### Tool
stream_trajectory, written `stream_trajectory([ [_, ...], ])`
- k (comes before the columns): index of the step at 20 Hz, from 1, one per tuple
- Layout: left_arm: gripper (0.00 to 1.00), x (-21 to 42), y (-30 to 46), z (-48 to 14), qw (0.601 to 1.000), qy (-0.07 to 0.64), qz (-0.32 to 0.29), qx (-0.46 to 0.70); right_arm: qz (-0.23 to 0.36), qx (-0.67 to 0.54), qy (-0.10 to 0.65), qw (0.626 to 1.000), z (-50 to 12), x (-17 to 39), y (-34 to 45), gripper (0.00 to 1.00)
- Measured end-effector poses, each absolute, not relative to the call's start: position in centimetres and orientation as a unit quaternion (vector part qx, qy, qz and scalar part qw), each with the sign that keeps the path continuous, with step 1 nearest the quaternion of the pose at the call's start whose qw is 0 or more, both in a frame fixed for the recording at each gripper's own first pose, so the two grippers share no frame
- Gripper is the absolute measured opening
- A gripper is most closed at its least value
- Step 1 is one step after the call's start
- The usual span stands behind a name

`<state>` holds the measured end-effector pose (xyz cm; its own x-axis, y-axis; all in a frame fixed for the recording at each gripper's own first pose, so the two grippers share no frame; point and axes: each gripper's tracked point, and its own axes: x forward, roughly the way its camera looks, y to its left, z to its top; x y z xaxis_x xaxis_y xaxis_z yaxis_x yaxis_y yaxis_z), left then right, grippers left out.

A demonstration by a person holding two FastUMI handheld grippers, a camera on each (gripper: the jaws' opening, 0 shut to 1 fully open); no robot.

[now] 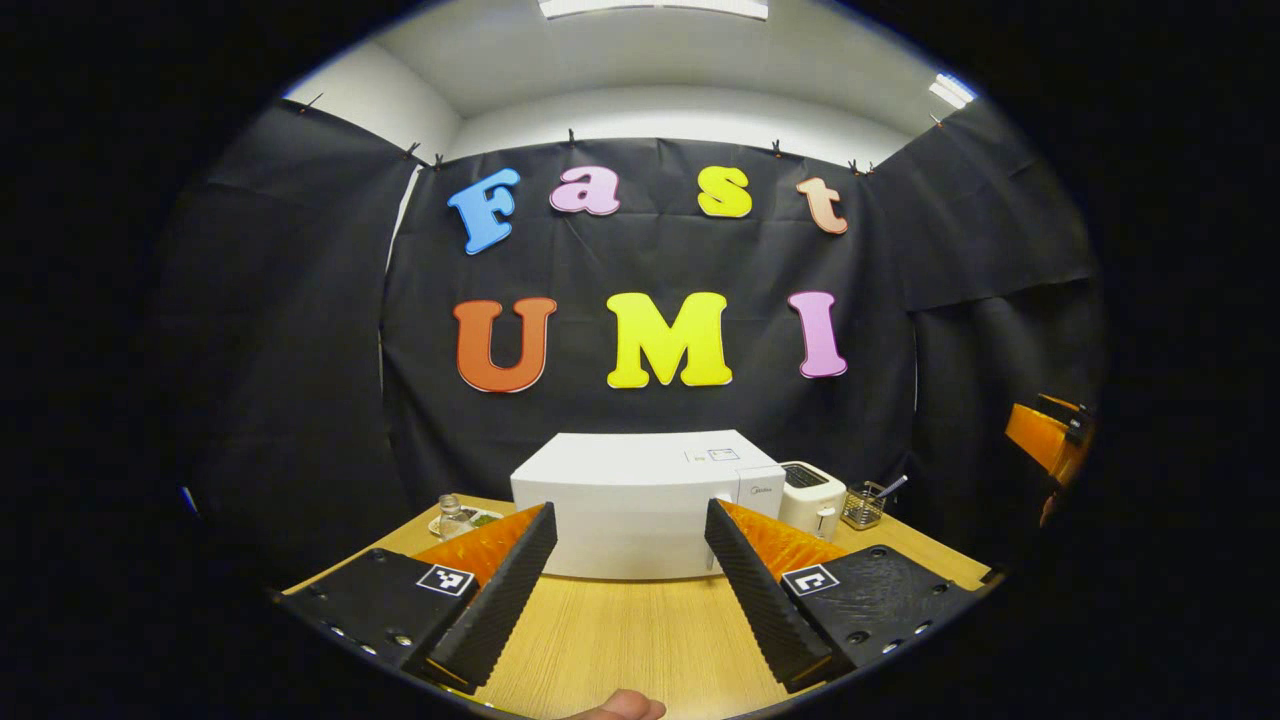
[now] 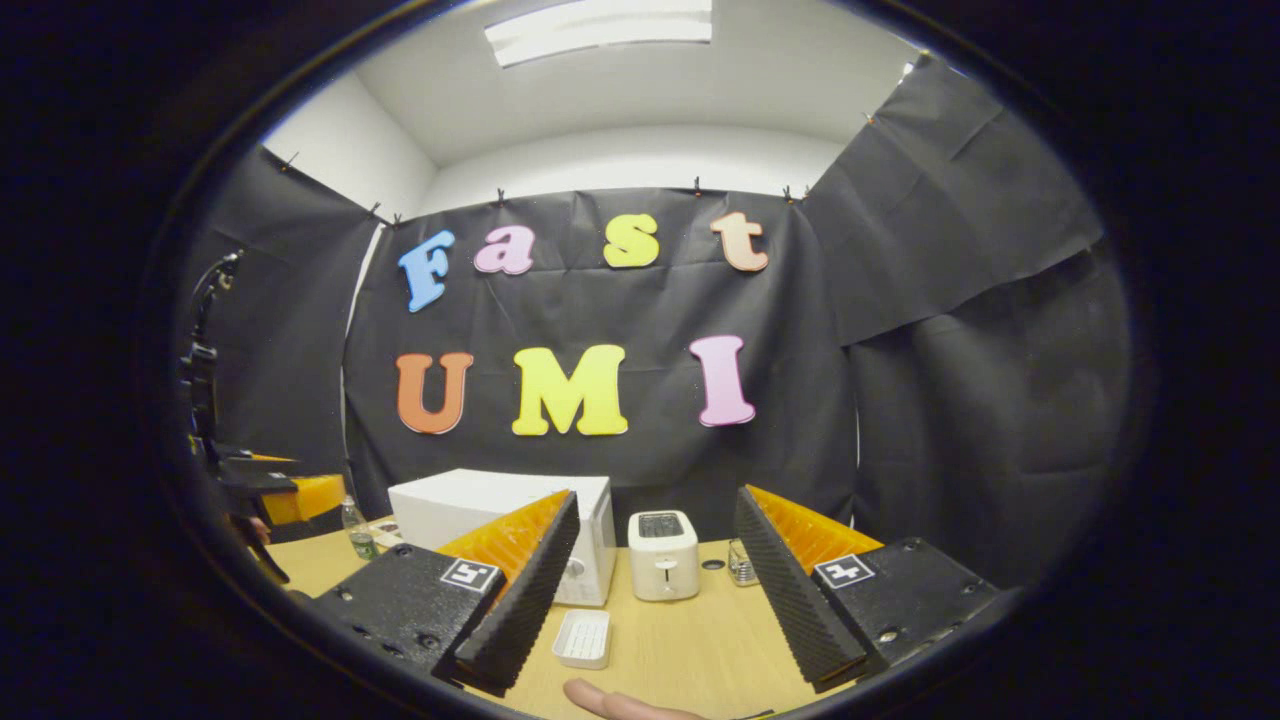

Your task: Open the microwave oven with the left hand, put the food in, and close the microwave oven.

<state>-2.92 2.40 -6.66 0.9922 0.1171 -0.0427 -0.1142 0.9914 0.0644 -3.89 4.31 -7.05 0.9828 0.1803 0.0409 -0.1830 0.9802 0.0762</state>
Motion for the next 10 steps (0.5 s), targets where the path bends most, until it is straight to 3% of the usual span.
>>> stream_trajectory([
  [7, 0.96, -7.7, 4.1, -4.9, 0.996, -0.014, 0.082, 0.033, 0.104, 0.052, -0.003, 0.993, -7.8, -3.1, 5.9, 1.00],
  [8, 0.87, -7.9, 3.9, -5.0, 0.996, -0.015, 0.080, 0.032, 0.108, 0.056, 0.004, 0.993, -8.1, -3.0, 6.1, 0.99],
  [9, 0.87, -8.1, 3.9, -5.1, 0.996, -0.016, 0.080, 0.033, 0.115, 0.059, 0.007, 0.992, -8.1, -3.0, 6.5, 0.88],
  [10, 0.87, -8.1, 4.2, -5.5, 0.996, -0.011, 0.081, 0.035, 0.119, 0.059, 0.011, 0.991, -8.3, -2.9, 6.8, 0.88],
])
